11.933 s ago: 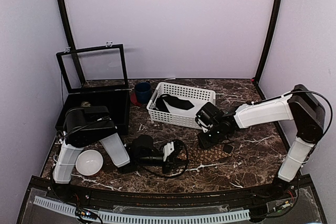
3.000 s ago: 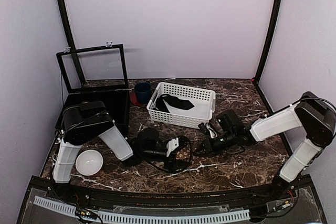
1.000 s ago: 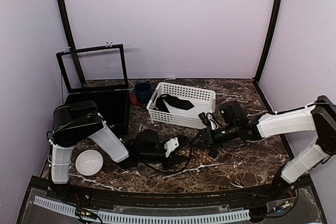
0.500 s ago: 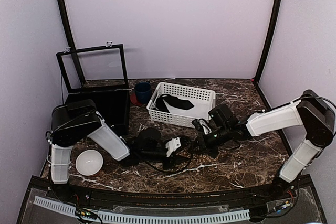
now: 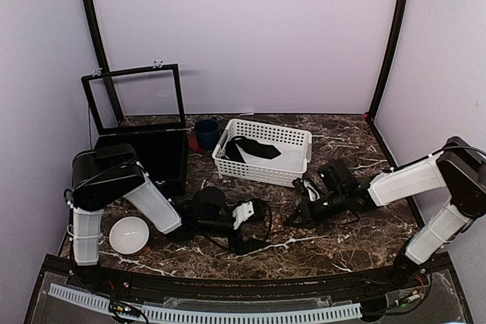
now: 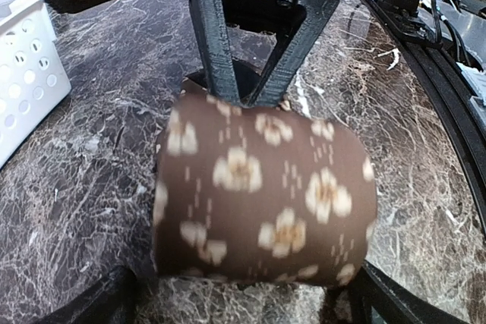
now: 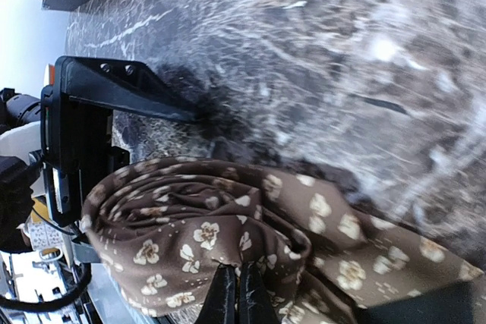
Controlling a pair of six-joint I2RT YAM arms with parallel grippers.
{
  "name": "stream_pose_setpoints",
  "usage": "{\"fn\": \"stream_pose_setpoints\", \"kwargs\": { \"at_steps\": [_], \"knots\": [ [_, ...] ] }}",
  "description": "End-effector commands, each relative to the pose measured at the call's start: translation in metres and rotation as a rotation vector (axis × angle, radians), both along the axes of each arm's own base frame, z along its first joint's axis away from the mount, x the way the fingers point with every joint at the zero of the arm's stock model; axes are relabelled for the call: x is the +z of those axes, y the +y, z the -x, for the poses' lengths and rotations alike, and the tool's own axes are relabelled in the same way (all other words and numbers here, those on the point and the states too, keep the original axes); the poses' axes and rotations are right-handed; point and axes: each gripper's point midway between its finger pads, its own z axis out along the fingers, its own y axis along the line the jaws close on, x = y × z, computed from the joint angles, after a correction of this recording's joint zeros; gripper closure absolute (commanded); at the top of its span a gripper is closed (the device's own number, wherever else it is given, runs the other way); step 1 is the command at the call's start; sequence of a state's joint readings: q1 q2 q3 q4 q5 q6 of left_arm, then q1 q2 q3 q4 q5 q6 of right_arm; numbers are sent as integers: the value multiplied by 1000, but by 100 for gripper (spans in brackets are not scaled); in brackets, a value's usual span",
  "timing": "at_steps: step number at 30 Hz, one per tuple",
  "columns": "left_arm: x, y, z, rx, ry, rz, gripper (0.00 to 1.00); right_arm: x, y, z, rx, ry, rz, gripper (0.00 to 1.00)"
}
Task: Roll the ties
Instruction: Roll the tie at the center of the board.
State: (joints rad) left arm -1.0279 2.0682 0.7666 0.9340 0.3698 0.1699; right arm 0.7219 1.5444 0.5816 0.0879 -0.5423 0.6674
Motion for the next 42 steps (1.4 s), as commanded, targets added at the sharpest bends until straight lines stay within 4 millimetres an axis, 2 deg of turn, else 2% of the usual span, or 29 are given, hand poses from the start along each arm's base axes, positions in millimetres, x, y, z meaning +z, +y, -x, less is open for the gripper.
{"fn": "stream_pose_setpoints", "kwargs": {
  "at_steps": [1,9,15,24,31,33,35,37,40,42],
  "knots": [
    [-4,-2,5,-9,15,31,1,-7,-18,-4,-50,-10,23,100],
    [2,-29,4,-53,-1,129,2,-20,-37,-5,-104,13,52,100],
    [2,-45,1,-86,-48,153,6,-22,-39,-5,-115,29,51,100],
    [3,-58,3,-139,-57,136,27,-18,-35,-5,-100,32,26,100],
    [4,-68,10,-149,-48,125,37,-16,-32,-5,-86,28,19,100],
    [2,-68,8,-138,-54,118,37,-16,-32,-5,-85,28,17,100],
    [-2,-69,6,-134,-61,105,27,-17,-31,-5,-82,32,15,100],
    [-6,-71,5,-140,-59,93,25,-17,-31,-5,-82,31,15,100],
    [-16,-76,4,-156,-44,45,26,-15,-31,-5,-80,29,14,100],
    [-24,-75,4,-155,-31,17,33,-14,-31,-5,-80,27,16,100]
  ]
}}
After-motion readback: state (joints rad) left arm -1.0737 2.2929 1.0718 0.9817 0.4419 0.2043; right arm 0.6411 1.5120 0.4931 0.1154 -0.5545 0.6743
